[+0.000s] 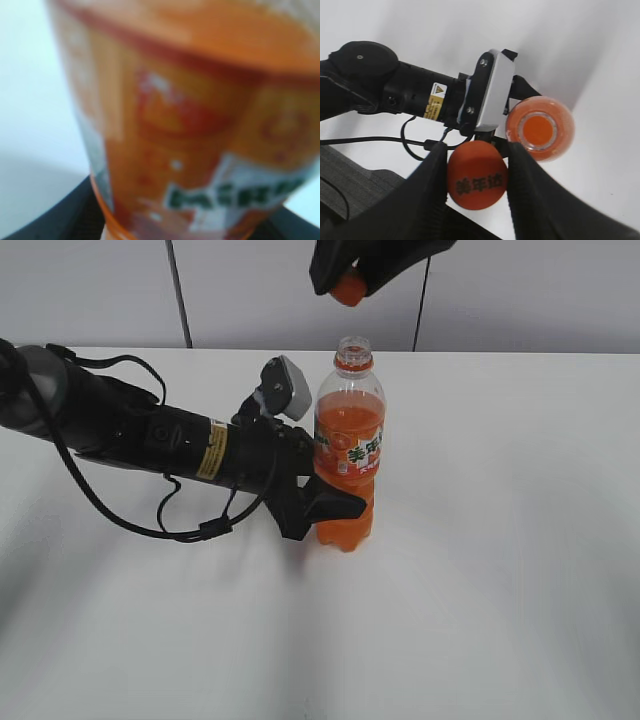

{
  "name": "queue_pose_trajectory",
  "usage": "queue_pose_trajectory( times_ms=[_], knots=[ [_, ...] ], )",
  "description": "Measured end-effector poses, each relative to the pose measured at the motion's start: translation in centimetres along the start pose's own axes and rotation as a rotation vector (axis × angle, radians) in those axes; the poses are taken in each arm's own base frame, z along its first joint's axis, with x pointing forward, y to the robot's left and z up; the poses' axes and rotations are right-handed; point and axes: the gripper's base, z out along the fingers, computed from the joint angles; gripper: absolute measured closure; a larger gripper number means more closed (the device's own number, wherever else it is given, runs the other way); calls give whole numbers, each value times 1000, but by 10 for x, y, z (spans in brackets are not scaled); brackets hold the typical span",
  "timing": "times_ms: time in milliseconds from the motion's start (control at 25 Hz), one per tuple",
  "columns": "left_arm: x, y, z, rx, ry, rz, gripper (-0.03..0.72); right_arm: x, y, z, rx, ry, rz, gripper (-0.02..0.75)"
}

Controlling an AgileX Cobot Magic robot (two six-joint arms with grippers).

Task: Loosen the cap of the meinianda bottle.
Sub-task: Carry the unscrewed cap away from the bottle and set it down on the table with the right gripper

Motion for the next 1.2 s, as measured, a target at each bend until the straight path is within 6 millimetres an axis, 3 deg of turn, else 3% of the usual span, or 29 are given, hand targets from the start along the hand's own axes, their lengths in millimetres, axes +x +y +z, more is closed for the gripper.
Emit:
queue_pose_trajectory(
  times_ms=[200,600,1200],
  knots=[
    [0,0,0,0,0,0,273,-5,-24,-3,61,-18,36,466],
    [0,0,0,0,0,0,273,-13,-96,-20,179,-59,146,466],
    [0,0,0,0,0,0,273,-5,-185,-49,350,-85,250,466]
  ],
)
